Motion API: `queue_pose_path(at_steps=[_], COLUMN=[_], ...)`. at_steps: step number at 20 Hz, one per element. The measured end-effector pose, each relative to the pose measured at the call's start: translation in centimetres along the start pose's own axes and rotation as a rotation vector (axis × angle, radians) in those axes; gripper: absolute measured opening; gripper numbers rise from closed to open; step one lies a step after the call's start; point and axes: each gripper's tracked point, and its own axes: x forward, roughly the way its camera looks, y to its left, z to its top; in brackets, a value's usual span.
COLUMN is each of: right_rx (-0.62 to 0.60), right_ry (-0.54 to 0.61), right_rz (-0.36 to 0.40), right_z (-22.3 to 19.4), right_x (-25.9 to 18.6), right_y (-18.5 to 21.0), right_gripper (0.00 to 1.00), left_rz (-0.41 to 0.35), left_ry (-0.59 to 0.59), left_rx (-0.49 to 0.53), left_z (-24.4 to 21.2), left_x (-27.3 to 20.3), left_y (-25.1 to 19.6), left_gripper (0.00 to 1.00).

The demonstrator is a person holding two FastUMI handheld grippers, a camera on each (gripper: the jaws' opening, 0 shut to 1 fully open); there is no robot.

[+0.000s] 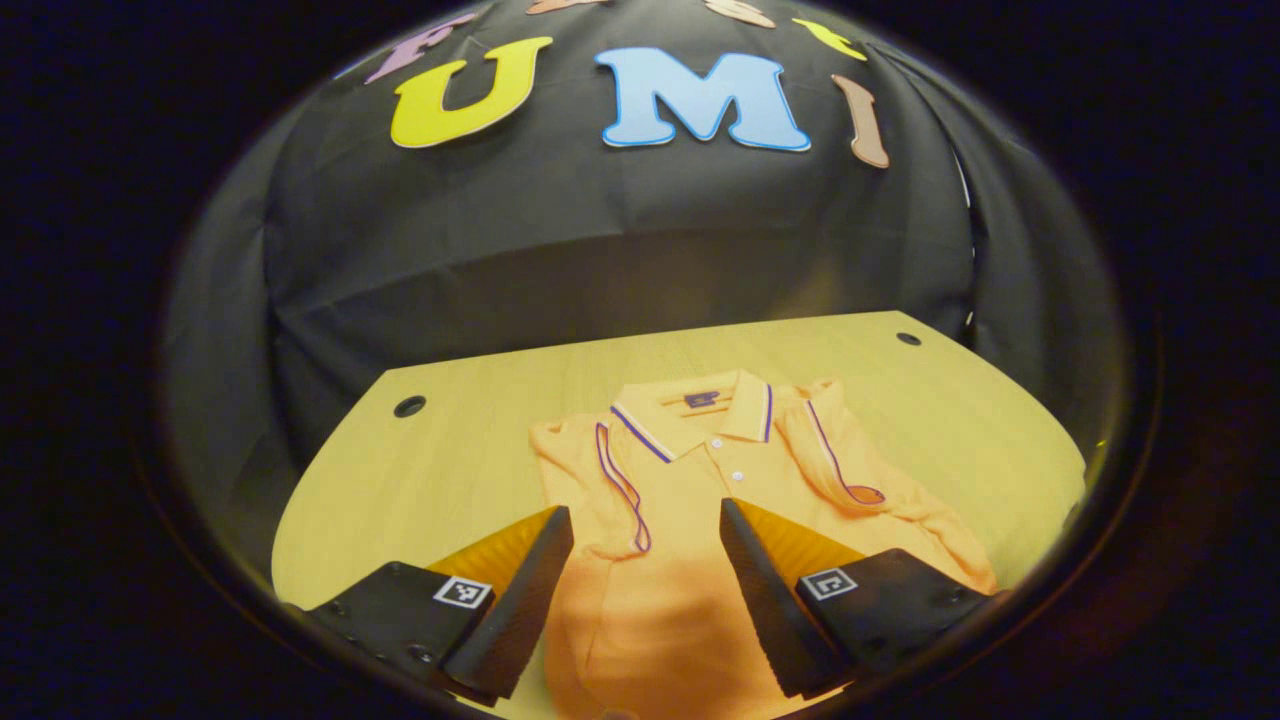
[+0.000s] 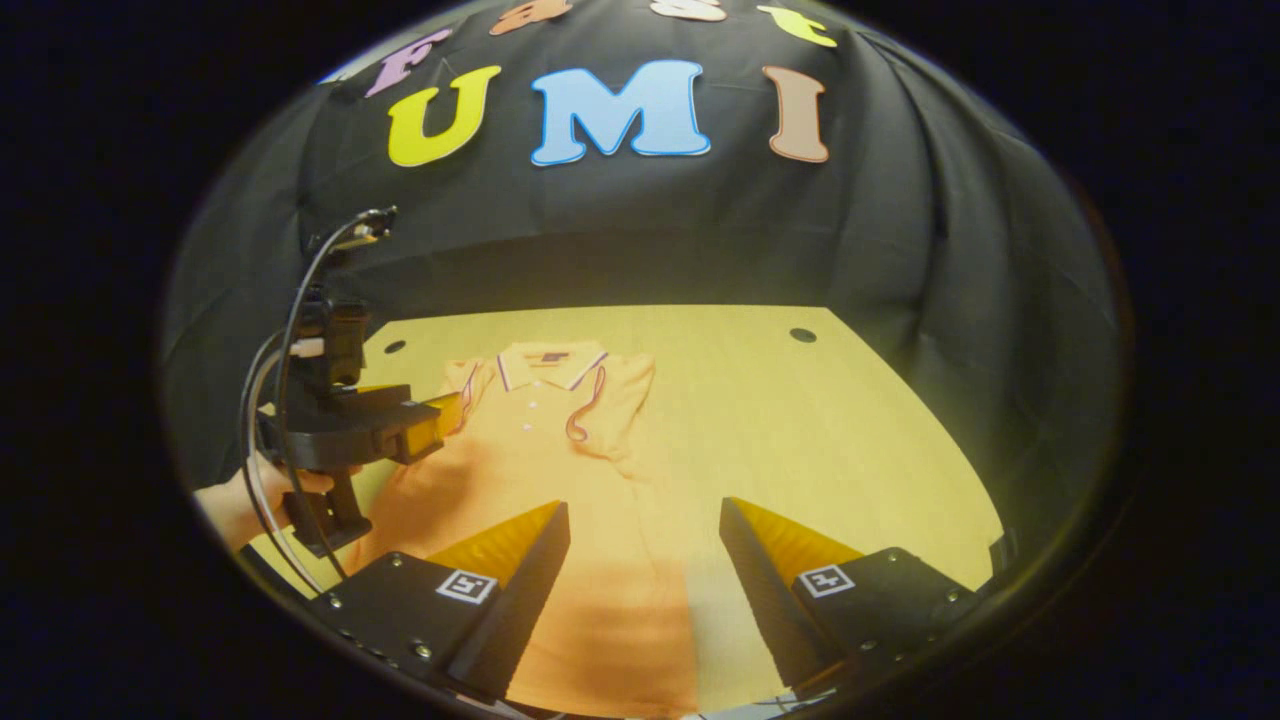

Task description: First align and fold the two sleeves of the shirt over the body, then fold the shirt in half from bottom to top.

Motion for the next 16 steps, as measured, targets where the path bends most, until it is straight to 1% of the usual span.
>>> queue_pose_path(at_steps=[1, 5, 6, 7, 9, 10, 13, 14, 16], right_rx=[-0.001, -0.013, -0.014, -0.015, -0.018, -0.021, -0.031, -0.035, -0.041], right_ry=[0.006, 0.041, 0.051, 0.061, 0.081, 0.089, 0.112, 0.122, 0.145], right_rz=[0.002, 0.0, 0.001, 0.002, 0.002, 0.0, 0.005, 0.008, 0.018], right_z=[-0.7, -3.7, -4.4, -5.2, -6.6, -7.1, -8.7, -9.2, -10.5], right_x=[-0.3, -1.4, -1.6, -1.8, -2.2, -2.3, -2.7, -2.8, -3.0], right_y=[-0.1, -0.6, -0.7, -0.8, -1.0, -1.1, -1.3, -1.3, -0.9], right_gripper=[0.94, 0.94, 0.94, 0.94, 0.94, 0.94, 0.94, 0.94, 0.94], left_rz=[-0.007, -0.032, -0.036, -0.041, -0.039, -0.038, -0.022, -0.014, 0.001], left_ry=[0.003, 0.023, 0.029, 0.039, 0.054, 0.063, 0.081, 0.087, 0.101], left_rx=[0.003, -0.009, -0.018, -0.024, -0.039, -0.051, -0.094, -0.107, -0.119], left_z=[-0.6, -3.1, -3.9, -4.7, -6.1, -6.7, -8.4, -8.9, -10.2], left_x=[-1.1, -5.3, -6.3, -7.3, -9.1, -9.9, -12.2, -12.9, -14.4], left_y=[-0.4, -1.5, -1.6, -1.8, -1.6, -1.5, -1.0, -0.7, -0.3], left_gripper=[1.0, 1.0, 0.97, 1.0, 1.0, 0.96, 0.96, 1.0, 1.0])
